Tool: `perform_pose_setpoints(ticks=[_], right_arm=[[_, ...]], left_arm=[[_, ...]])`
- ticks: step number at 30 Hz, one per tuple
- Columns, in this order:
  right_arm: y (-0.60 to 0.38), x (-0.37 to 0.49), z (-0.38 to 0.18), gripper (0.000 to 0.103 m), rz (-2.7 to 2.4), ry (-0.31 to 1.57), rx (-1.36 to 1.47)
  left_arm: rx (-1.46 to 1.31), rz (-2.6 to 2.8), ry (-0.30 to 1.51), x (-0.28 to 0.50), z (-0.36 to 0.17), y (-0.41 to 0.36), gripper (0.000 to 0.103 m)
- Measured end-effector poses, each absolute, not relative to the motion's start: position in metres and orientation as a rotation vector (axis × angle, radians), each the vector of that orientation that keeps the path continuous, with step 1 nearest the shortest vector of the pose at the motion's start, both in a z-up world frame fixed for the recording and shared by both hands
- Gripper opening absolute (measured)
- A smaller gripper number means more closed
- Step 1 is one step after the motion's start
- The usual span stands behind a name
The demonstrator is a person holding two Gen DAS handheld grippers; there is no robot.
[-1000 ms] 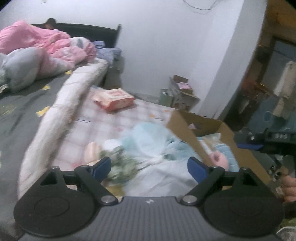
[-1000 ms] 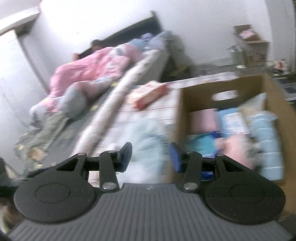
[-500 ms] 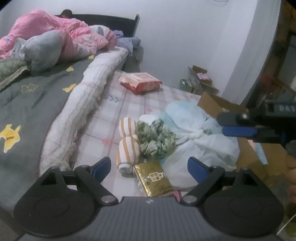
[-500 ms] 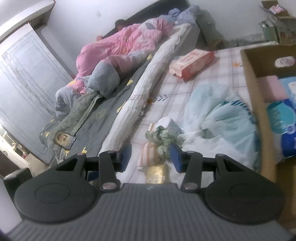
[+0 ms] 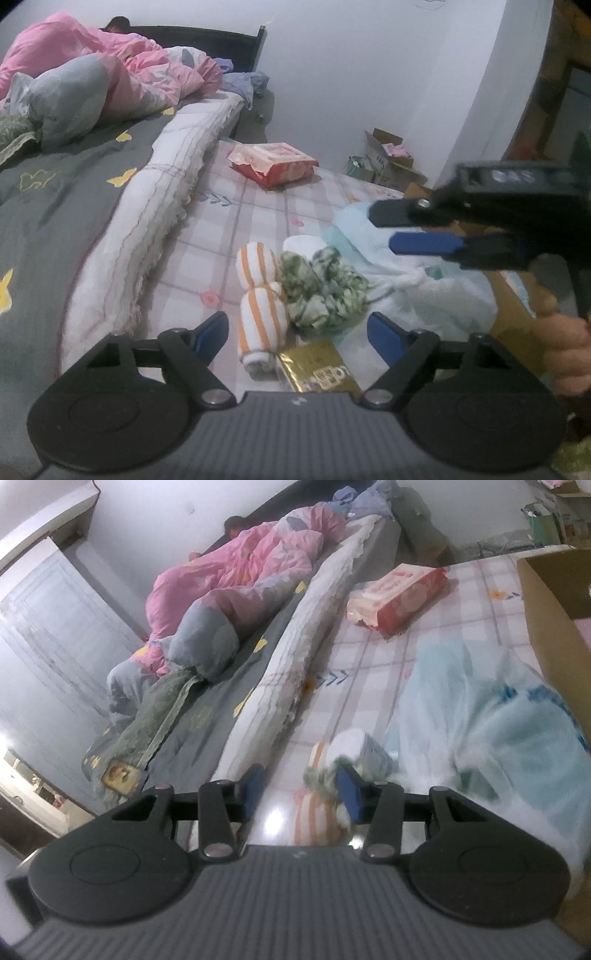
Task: Organize soft objects
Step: 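Withdraw the open right tool from the box back over the bed, then reach the right tool to the white yogurt cup and close on it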
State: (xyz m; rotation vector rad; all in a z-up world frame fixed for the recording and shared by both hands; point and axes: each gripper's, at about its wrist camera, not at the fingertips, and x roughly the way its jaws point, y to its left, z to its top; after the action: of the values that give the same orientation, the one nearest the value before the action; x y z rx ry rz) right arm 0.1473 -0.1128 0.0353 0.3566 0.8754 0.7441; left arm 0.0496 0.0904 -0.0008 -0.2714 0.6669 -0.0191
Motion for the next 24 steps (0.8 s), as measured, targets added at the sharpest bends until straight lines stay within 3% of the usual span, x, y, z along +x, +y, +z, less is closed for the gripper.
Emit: perform_pose_setpoints(ticks=[5, 17, 24], right_arm=[[-0.083, 0.173, 0.011, 0.037, 0.698, 0.922, 0.276], [-0.045, 0.157, -0.039, 0.036, 0.944, 1.193, 0.376], [-0.083, 0.169, 0.024, 0.043, 0.889, 0.96, 0.31]], left_arm=[[-0.229, 0.037, 0.747, 0.066, -0.014, 0.101, 0.061], [-0.257, 0.091, 0.669, 0.055, 0.013, 0.146, 0.061], [-0.289, 0.036, 0.661, 0.071, 0.01, 0.14, 0.061]])
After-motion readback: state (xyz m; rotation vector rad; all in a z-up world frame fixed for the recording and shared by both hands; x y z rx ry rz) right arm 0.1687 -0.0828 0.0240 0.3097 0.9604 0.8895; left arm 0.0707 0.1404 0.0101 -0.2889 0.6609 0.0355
